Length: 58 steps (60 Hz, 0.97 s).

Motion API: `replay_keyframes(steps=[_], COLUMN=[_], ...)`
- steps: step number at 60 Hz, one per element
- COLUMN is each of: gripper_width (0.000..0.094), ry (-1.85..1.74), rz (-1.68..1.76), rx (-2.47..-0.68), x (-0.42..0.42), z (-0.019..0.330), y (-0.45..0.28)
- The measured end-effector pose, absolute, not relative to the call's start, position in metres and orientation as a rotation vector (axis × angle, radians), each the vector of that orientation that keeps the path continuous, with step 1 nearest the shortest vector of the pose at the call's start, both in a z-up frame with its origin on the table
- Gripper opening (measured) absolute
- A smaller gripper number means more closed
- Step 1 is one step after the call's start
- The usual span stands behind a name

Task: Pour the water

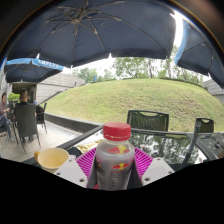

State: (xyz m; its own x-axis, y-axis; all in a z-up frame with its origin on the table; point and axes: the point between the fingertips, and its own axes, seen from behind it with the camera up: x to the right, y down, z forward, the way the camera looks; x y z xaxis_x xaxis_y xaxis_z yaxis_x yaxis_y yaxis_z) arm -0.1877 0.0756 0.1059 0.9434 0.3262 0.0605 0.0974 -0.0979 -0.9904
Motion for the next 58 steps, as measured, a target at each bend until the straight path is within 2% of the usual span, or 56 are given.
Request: replay_keyframes(steps=[2, 5, 8, 13, 28, 46, 58], gripper_width=[0.0617, 0.0842, 0.0818, 0.0843, 0.0841, 0.0843, 0.0844], ry=[-0.346, -0.375, -0.372, -0.397, -0.438, -0.430, -0.321], rz=[0.159, 0.103, 0.072, 0.043, 0.050, 0.062, 0.097], rx=[-1.692, -1.721, -1.712, -1.706, -1.649, -1.689, -1.699], x=[-0.185, -0.179, -0.174, -0.168, -0.149, -0.110, -0.094], z=[0.098, 0.092, 0.093, 0.093, 0.116, 0.106, 0.095], y=[0.067, 0.069, 0.054, 0.035, -0.049, -0.119, -0.127])
